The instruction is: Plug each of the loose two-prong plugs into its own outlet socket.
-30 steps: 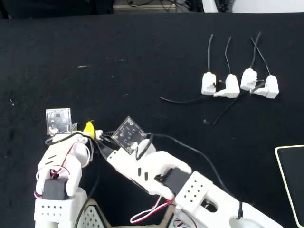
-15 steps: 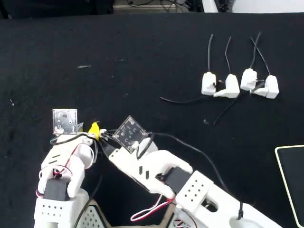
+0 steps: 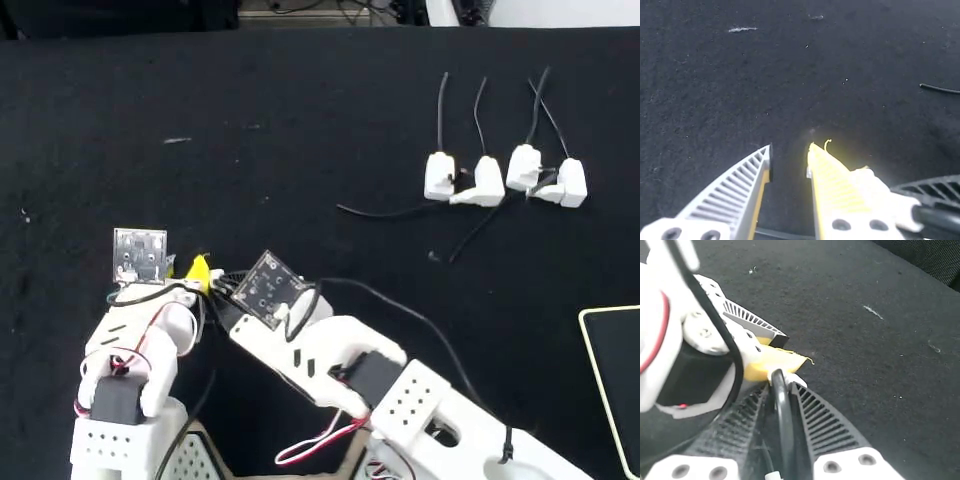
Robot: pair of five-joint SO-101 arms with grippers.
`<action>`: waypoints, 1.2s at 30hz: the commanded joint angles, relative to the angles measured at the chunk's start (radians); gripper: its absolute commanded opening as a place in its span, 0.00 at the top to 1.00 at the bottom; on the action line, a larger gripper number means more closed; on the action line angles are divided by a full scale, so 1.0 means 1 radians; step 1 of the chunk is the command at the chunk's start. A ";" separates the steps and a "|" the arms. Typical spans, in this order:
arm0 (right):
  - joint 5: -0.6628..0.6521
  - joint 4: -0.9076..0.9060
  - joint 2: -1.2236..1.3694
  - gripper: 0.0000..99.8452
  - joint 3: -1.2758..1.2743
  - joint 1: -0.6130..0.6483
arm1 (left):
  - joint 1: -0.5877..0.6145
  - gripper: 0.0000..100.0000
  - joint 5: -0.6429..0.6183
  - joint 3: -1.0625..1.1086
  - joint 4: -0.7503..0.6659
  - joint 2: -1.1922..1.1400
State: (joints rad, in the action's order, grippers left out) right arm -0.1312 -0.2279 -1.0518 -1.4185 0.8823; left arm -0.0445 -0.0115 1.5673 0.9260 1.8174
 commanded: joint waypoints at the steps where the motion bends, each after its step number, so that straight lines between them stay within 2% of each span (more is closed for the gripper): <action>1: -0.006 0.005 -0.031 0.99 0.010 -0.029 | 0.022 0.87 0.025 -0.071 0.015 0.006; 7: -0.009 -0.028 -0.031 0.99 0.015 -0.034 | 0.176 0.87 0.017 -0.093 0.014 0.008; 20: -0.014 -0.034 -0.030 0.99 -0.012 -0.035 | 0.180 0.87 0.017 -0.082 0.014 0.008; 22: -0.038 -0.100 -0.030 0.99 -0.004 -0.080 | 0.180 0.87 0.017 -0.082 0.014 0.008; 26: -0.126 -0.350 -0.030 0.99 0.104 -0.201 | 0.185 0.87 -0.028 -0.081 0.015 0.008; 29: -0.181 -0.496 -0.030 0.99 0.157 -0.221 | 0.182 0.87 -0.029 -0.081 0.015 0.008; 32: -0.226 -0.534 -0.025 0.99 0.131 -0.230 | 0.182 0.87 -0.029 -0.081 0.017 0.008; 36: -0.299 -0.548 0.031 0.99 0.076 -0.344 | 0.183 0.87 -0.029 -0.081 0.021 0.008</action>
State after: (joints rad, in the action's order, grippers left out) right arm -0.3751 -0.7649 -1.0487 -1.3433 0.6260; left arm 0.1335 -0.0299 1.5351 0.9444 1.8159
